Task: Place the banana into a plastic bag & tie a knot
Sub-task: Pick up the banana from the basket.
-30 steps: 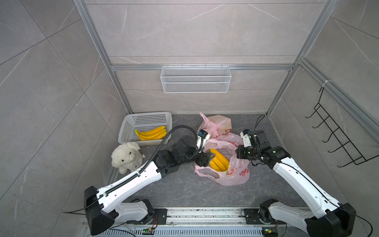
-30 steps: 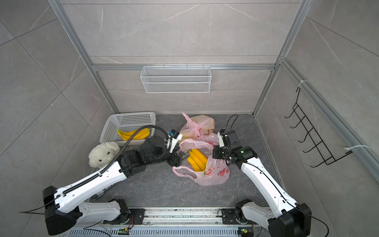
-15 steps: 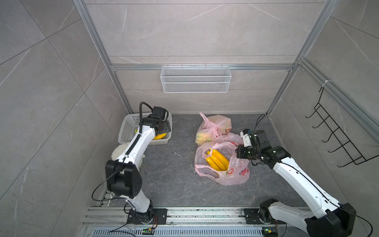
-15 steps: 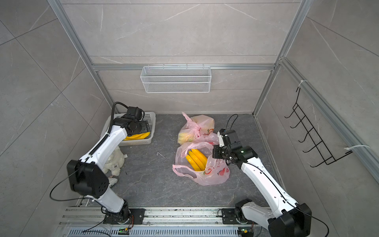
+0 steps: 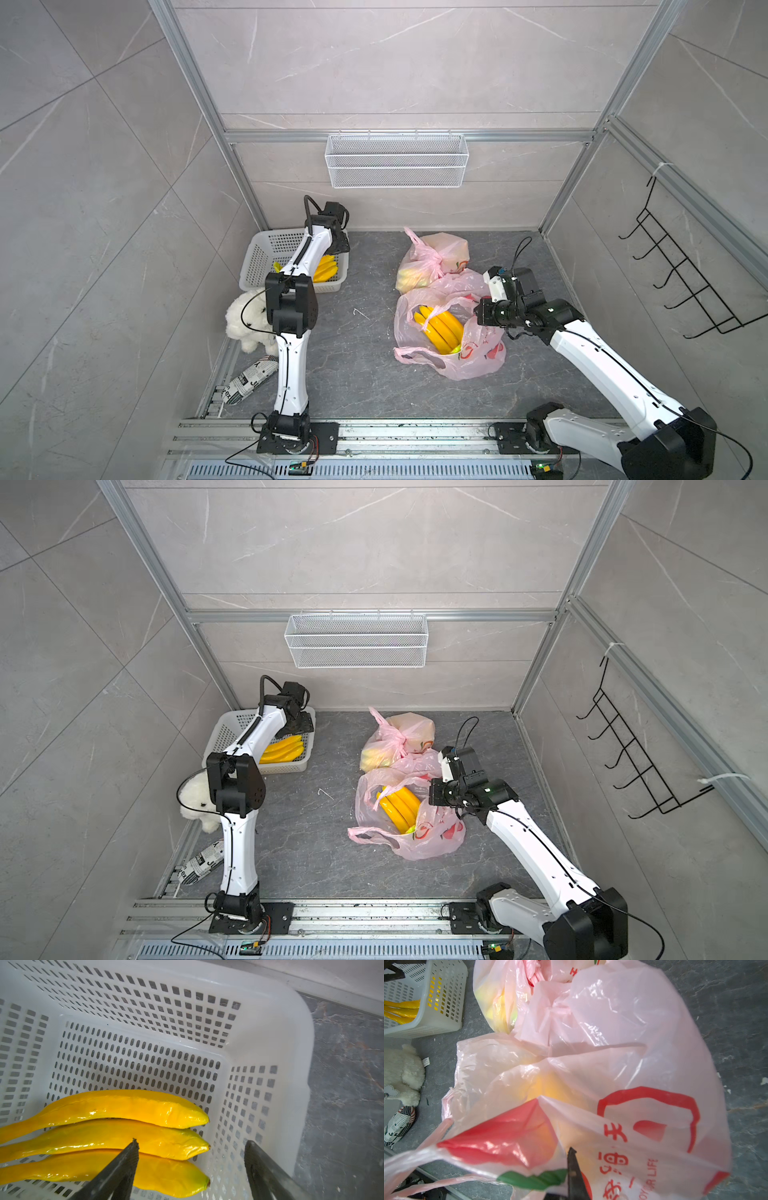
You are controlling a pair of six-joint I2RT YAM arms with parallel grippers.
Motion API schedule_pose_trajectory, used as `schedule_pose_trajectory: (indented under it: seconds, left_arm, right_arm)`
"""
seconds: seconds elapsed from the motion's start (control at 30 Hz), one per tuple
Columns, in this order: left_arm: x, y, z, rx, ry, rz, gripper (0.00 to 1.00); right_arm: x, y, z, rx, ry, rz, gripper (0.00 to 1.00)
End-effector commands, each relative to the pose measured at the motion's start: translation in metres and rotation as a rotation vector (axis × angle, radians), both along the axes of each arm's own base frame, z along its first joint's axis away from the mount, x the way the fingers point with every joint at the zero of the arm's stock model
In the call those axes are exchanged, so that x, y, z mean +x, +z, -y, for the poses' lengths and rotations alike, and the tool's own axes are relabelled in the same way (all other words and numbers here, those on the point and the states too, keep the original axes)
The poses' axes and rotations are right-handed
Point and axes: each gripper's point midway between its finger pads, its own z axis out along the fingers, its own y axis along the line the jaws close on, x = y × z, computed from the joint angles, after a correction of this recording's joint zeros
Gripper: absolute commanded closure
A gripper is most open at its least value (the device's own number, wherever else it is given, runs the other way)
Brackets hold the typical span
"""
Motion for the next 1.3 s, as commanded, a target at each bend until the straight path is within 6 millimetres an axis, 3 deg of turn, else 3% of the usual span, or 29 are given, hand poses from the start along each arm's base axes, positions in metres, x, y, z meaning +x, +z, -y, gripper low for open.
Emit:
schedule_pose_trajectory:
  seconds: [0.0,0.2,0.37,0.53,0.67,0.83,0.87,1.03,1.27]
  left_arm:
    - [-0.004,-0.018,-0.016,0.096,0.007,-0.089,0.19]
    - [-0.003,-0.04,-0.023,0.141,0.012,-0.141,0.24]
    - [-0.009,-0.052,-0.019,0.109,0.002,-0.175,0.36]
    - [-0.014,-0.05,-0.018,0.099,0.001,-0.171,0.56]
    - [-0.018,-0.04,-0.02,0.106,0.002,-0.155,0.65]
    - [-0.022,-0.02,-0.021,0.1,0.008,-0.12,0.81]
    - [-0.022,-0.001,-0.021,0.092,0.009,-0.081,0.83]
    - [-0.03,0.048,-0.019,0.084,0.006,0.013,0.97]
    - [-0.051,0.101,-0.01,0.061,-0.024,0.136,1.0]
  right_arm:
    - [0.002,-0.003,-0.003,0.017,0.001,-0.004,1.0]
    - [0.002,-0.006,-0.003,0.016,0.002,-0.009,1.0]
    - [0.003,-0.009,-0.004,0.016,0.0,-0.016,1.0]
    - [0.003,-0.009,-0.005,0.023,0.0,-0.019,1.0]
    - [0.003,-0.008,-0.005,0.023,-0.002,-0.02,1.0]
    - [0.004,-0.005,-0.005,0.027,0.0,-0.015,1.0]
    - [0.004,-0.004,-0.005,0.027,-0.001,-0.013,1.0]
    - [0.006,0.003,-0.006,0.032,0.002,-0.003,1.0]
    - [0.01,0.012,-0.009,0.039,0.008,0.012,1.0]
